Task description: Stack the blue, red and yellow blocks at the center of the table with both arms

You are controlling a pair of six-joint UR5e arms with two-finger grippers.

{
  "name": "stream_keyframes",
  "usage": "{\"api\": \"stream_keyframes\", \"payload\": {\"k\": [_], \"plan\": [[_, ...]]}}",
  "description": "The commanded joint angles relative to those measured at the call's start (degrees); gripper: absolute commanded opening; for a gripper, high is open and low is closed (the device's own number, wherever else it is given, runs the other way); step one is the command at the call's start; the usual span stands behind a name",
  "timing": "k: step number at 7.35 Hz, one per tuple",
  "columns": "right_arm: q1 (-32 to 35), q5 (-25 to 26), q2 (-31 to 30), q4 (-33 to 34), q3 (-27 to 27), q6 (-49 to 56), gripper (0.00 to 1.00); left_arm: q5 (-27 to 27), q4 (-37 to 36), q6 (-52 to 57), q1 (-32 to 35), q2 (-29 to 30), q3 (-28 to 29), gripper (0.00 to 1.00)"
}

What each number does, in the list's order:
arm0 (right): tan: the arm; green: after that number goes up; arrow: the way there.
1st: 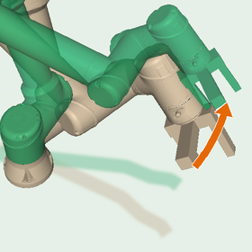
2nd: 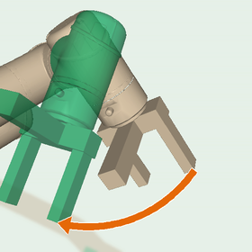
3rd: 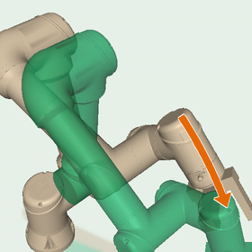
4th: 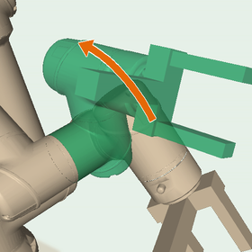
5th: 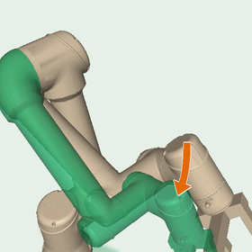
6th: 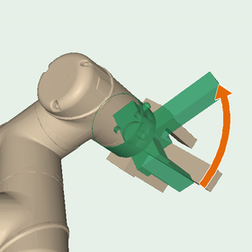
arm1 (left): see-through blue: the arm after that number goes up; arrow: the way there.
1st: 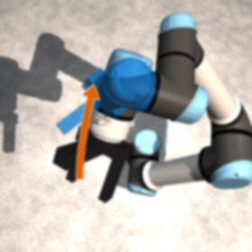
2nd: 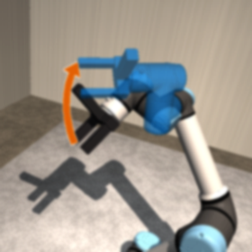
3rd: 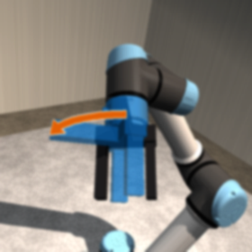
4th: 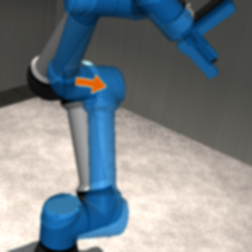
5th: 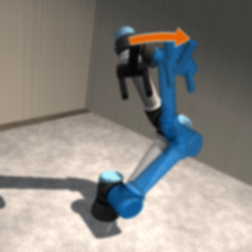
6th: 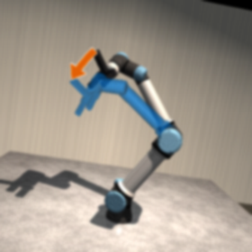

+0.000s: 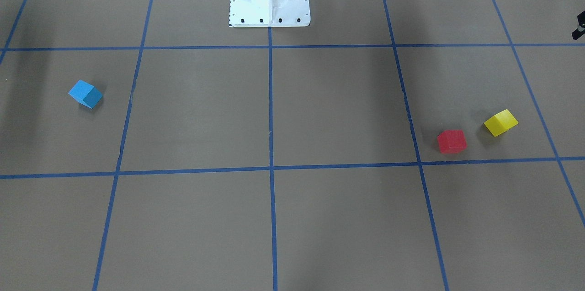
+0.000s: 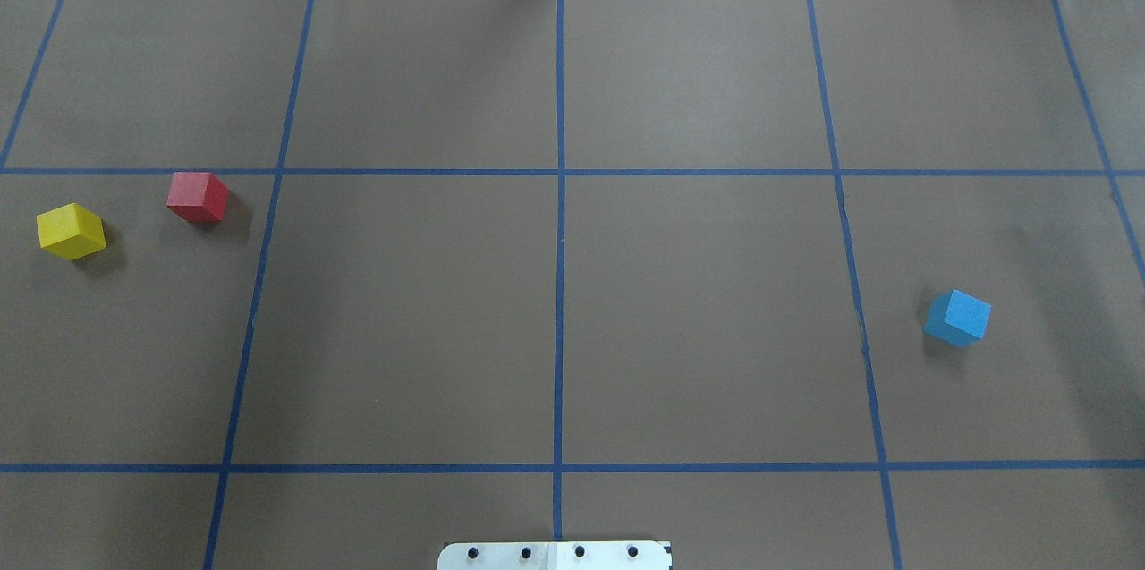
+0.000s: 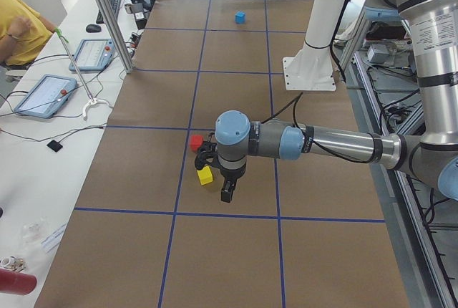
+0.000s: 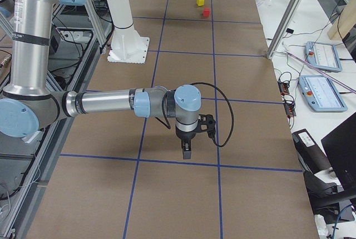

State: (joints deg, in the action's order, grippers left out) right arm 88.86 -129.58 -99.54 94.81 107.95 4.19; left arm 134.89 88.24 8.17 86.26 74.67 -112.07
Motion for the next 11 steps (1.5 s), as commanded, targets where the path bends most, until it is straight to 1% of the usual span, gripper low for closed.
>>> {"api": "stream_keyframes", "payload": {"k": [1,3,4,5,6,7,8,9,10,11], "plan": [[0.0,0.1,0.8,-1.4,0.9,-0.7,1.0,0.1,0.0,0.0,0.0,0.2,-1.0,1.0],[0.0,0.4,0.8,-9.1,0.2,-0.9,1.0,-0.3,0.1,0.0,0.0,0.7,-3.2,1.0],[0.0,-0.6,1.2,-12.1,0.1,-0.9,1.0,-0.7,0.1,0.0,0.4,2.8,-3.5,1.0],[0.0,-3.3,1.3,-14.4,-0.5,-0.9,1.0,-1.1,0.2,0.0,2.0,5.6,-3.3,1.0],[0.0,-4.8,0.7,-17.3,-0.3,-0.2,1.0,-1.5,0.5,-0.1,2.2,8.0,-3.2,1.0],[-1.0,-5.4,0.7,-21.3,-0.6,-3.1,1.0,-2.4,3.1,0.0,2.3,9.0,-3.2,1.0],[-5.8,-5.2,0.7,-23.1,-0.5,-13.2,0.99,-2.4,5.9,-0.3,2.2,9.6,-2.5,1.0],[-8.7,-5.2,0.5,-30.2,-0.4,-25.9,0.99,-2.4,6.7,-0.4,2.2,9.8,-2.5,1.0],[-12.7,-4.1,-2.4,-40.1,-0.3,-40.4,1.0,-2.3,6.9,-0.3,2.2,9.8,-2.5,1.0],[-17.3,-1.2,-3.6,-43.1,1.0,-48.4,1.0,-2.3,6.9,-0.3,2.2,9.9,-2.5,1.0]]}}
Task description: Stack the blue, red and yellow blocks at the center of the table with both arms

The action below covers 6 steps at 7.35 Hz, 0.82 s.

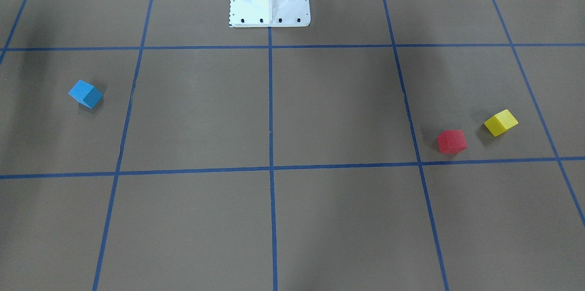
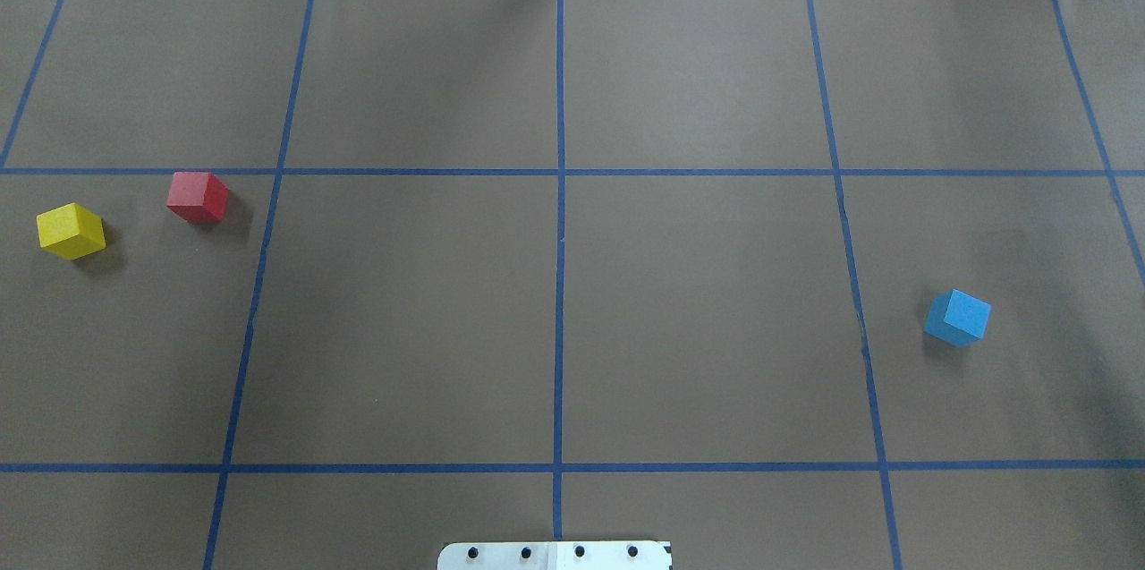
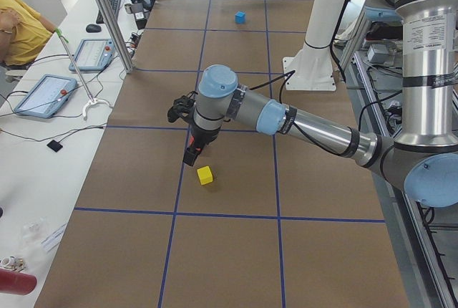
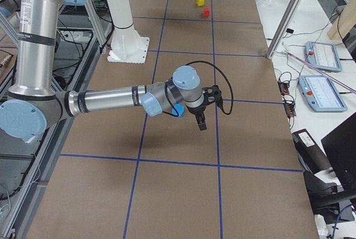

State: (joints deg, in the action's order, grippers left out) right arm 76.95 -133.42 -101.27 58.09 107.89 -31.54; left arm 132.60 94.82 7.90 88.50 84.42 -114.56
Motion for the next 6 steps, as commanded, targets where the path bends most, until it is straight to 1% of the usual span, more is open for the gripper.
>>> {"api": "stream_keyframes", "payload": {"k": [1,2,3,4,5,6], "plan": [[-11.8,8.4,-3.7,-6.4,5.1,-22.2,1.0,0.1,0.3,0.0,-0.1,0.1,-0.1,1.0],[-20.8,17.8,-6.5,-6.4,9.0,-31.6,0.99,0.1,0.3,0.0,0.0,0.1,-0.5,1.0],[-30.6,28.5,-8.1,-6.3,10.7,-41.4,0.99,0.1,0.3,0.0,-0.1,0.2,-0.5,1.0],[-40.5,40.0,-8.8,-6.1,10.6,-50.3,0.99,0.1,0.3,0.0,0.0,0.9,-0.3,1.0],[-44.7,44.9,-10.4,-6.0,10.5,-55.4,0.98,0.1,0.3,0.0,-0.1,1.3,-0.2,1.0],[-47.0,48.0,-10.3,-4.1,10.5,-58.8,0.97,0.1,0.3,0.0,0.0,1.2,-0.4,1.0]]}}
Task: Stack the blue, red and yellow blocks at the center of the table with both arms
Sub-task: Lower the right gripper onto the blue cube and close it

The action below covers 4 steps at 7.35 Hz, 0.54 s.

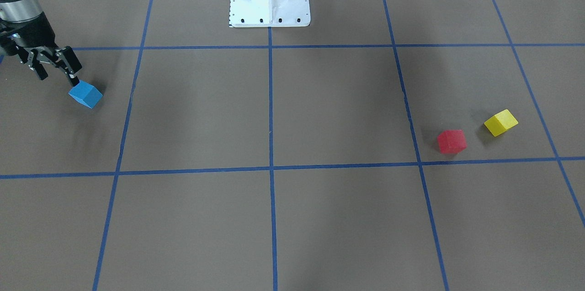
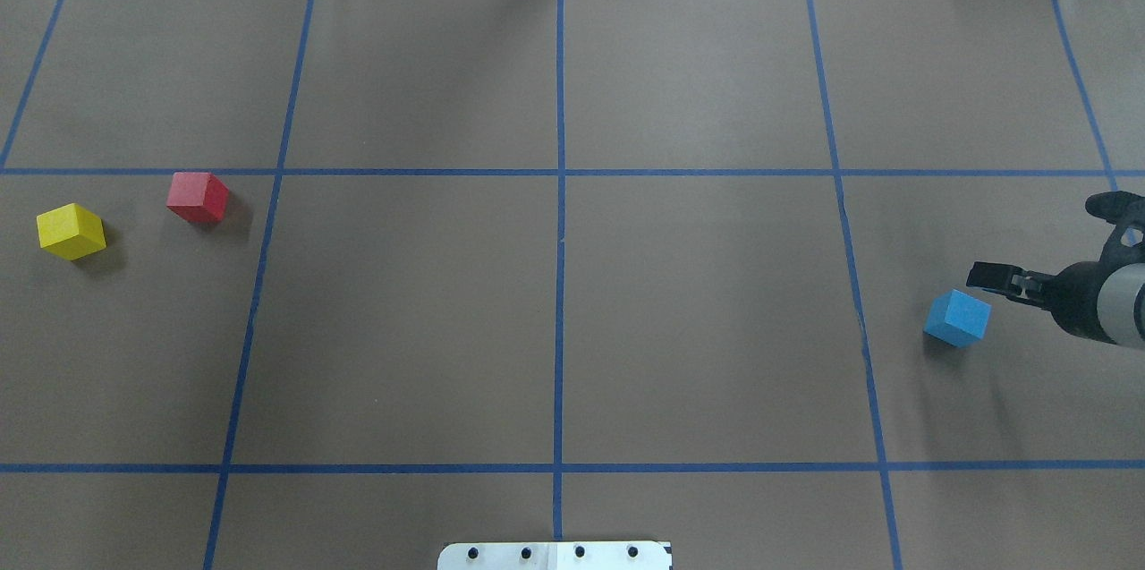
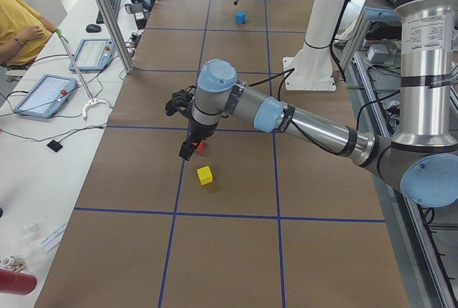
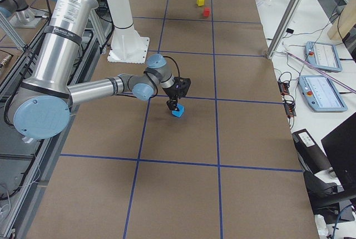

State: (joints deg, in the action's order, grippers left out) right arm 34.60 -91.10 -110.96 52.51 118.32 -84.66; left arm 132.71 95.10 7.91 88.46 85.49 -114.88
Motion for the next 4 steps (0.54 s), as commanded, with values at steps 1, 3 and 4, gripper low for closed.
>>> {"api": "stream_keyframes", "payload": {"k": [1,3,4], "plan": [[-5.5,7.3,1.0,4.8,0.1,-7.1,0.97,0.0,0.0,0.0,0.0,0.1,-0.2,1.0],[-6.8,9.0,3.1,8.2,-0.8,-8.2,0.97,0.0,0.0,0.1,0.0,0.1,-0.3,1.0],[-7.2,9.2,4.9,9.4,-2.3,-8.2,0.98,0.0,0.0,0.1,0.0,0.1,-0.3,1.0]]}}
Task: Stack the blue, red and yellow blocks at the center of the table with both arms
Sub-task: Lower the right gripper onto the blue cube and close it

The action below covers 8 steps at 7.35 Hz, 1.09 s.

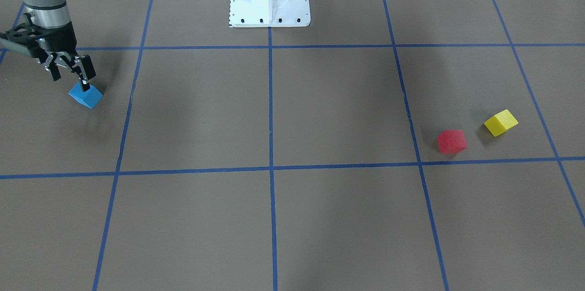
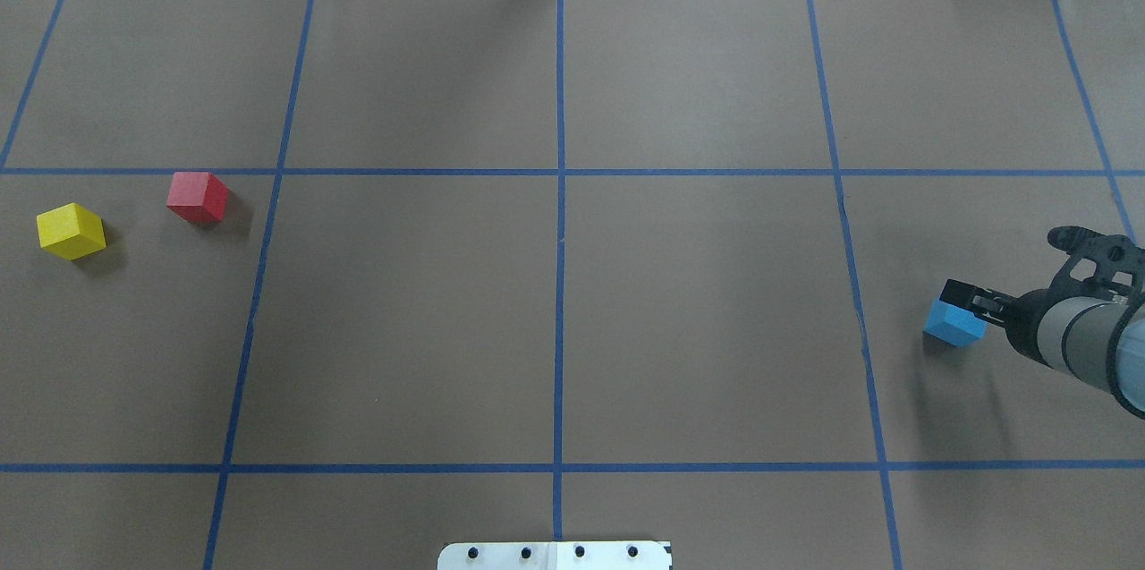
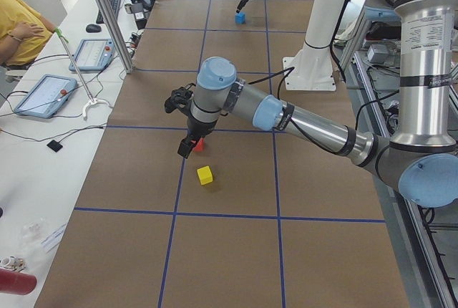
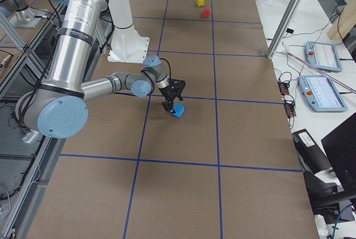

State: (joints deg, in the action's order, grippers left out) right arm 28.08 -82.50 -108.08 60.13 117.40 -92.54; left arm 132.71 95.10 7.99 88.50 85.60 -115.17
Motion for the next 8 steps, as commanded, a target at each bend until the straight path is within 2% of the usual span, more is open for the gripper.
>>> {"api": "stream_keyframes", "payload": {"k": [1,3,4,5,7,8], "plan": [[-1.1,1.2,3.0,2.1,-3.3,-0.4,0.98,0.0,0.0,0.0,0.0,0.0,0.0,1.0],[-2.4,2.4,3.0,2.2,-5.1,-0.4,0.97,0.0,0.0,-0.1,-0.1,0.1,0.0,1.0],[-2.7,2.6,3.0,2.2,-5.0,-0.4,0.57,0.0,0.0,-0.1,0.0,0.5,0.2,1.0],[-2.8,2.6,3.0,2.2,-4.9,0.3,0.01,0.0,0.0,-0.1,-0.1,0.6,0.3,1.0],[-3.0,3.1,3.1,2.3,-3.3,3.0,0.0,0.0,0.0,-0.1,-0.1,0.6,0.5,1.0],[-1.5,0.8,3.3,2.5,-1.2,10.1,0.0,0.0,0.0,-0.1,-0.1,0.7,0.6,1.0]]}}
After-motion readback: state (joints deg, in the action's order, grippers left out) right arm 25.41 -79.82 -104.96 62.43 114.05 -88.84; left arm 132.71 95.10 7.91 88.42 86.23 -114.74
